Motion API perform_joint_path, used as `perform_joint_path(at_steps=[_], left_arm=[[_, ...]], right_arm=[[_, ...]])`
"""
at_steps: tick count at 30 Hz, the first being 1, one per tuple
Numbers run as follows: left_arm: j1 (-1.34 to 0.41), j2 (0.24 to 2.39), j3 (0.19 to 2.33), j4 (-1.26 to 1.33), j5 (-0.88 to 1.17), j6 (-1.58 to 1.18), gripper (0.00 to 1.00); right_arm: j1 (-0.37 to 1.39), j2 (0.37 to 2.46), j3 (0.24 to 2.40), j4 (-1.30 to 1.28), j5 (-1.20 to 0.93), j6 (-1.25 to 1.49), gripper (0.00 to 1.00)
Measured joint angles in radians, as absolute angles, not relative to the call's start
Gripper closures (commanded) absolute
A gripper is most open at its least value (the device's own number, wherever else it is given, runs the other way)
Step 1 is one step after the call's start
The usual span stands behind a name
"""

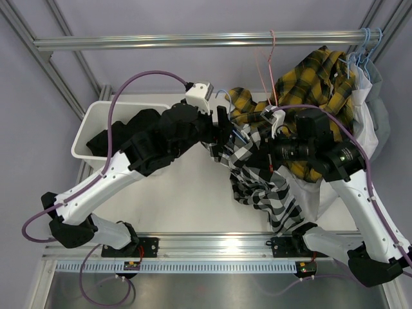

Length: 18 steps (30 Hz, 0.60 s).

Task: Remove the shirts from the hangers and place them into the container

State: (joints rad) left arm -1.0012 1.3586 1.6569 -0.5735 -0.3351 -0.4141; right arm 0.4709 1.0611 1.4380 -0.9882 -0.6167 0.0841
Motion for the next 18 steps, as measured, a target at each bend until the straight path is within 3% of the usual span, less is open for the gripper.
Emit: perform_joint_path(at_steps=[6, 12, 18], left_arm=[[-1.011, 1.393, 1.657, -0.529, -0.382, -0.414, 0.34], [-1.024, 1.404, 1.672, -0.482, -0.405, -0.410, 0.62], [-1.030, 1.427, 1.664, -0.476, -0.407, -0.418, 0.66]], right_arm=[[0.509, 1.071, 1.400, -0.962, -0.598, 0.070, 1.00], [0.522, 1.071, 1.377, -0.944, -0.590, 0.067, 1.00], [0.522, 1.071, 1.370, -0.929, -0.584, 0.063, 1.00]])
